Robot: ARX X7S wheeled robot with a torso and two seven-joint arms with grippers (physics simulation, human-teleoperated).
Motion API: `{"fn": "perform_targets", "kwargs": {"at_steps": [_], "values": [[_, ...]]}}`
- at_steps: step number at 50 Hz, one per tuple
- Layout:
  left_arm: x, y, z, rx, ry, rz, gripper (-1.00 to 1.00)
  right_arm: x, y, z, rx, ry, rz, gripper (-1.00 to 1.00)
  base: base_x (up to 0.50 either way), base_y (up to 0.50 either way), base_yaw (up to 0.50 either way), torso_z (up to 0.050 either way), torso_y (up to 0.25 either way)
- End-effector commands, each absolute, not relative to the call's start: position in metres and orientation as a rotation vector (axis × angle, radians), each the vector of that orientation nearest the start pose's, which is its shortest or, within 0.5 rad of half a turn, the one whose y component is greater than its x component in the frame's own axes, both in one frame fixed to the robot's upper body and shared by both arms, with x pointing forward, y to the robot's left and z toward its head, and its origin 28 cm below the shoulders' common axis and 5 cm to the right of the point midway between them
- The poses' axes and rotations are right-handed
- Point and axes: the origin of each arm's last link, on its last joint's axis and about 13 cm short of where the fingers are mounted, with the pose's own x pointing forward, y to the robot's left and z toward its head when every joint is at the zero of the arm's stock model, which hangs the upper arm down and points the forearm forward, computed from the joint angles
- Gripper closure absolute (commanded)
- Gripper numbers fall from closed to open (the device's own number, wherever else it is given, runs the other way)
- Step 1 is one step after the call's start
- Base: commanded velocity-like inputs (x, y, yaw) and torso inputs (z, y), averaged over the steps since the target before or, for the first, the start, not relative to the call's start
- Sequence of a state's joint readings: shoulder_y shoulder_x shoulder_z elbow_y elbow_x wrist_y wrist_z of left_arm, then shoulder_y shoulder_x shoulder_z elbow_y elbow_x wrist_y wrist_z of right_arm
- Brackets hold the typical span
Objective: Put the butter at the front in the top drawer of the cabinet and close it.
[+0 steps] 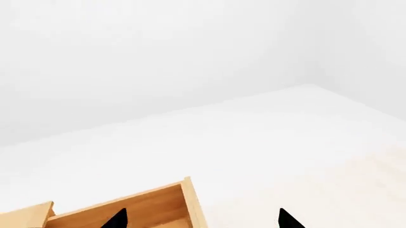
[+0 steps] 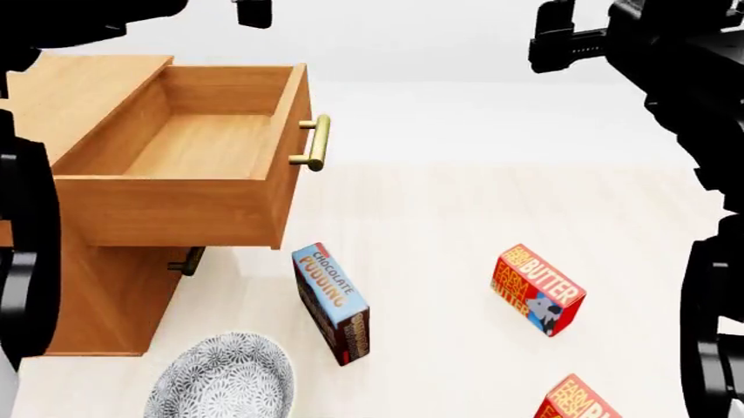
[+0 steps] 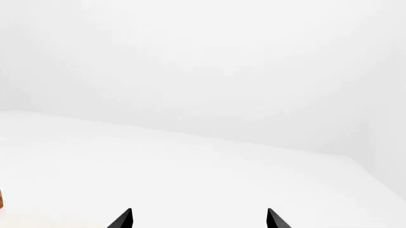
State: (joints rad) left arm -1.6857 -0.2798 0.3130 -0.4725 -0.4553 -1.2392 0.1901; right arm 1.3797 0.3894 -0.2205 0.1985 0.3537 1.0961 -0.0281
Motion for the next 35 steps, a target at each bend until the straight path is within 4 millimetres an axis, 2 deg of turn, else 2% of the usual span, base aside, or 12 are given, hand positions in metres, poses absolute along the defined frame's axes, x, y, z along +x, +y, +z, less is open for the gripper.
{"fn": "perform_targets", "kwargs": {"at_steps": [1, 7, 19, 35], "values": [[0.355, 0.277, 0.391, 0.114, -0.099, -0.146, -1.0, 0.323, -0.198, 0.331, -0.222, 0.075, 0.064, -1.0, 0.0, 0.0, 0.0, 0.0, 0.0], [0.353, 0.285, 0.392, 0.115, -0.224, -0.089, -1.0, 0.305, -0.211, 0.328, -0.292, 0.147, 0.101, -1.0, 0.0, 0.0, 0.0, 0.0, 0.0], [0.352, 0.293, 0.382, 0.158, -0.268, -0.022, -1.0, 0.279, -0.232, 0.315, -0.436, 0.331, 0.153, -1.0, 0.0, 0.0, 0.0, 0.0, 0.0], [0.34, 0.293, 0.394, 0.221, -0.299, -0.019, -1.0, 0.269, -0.238, 0.283, -0.512, 0.53, 0.274, -1.0, 0.0, 0.0, 0.0, 0.0, 0.0]]}}
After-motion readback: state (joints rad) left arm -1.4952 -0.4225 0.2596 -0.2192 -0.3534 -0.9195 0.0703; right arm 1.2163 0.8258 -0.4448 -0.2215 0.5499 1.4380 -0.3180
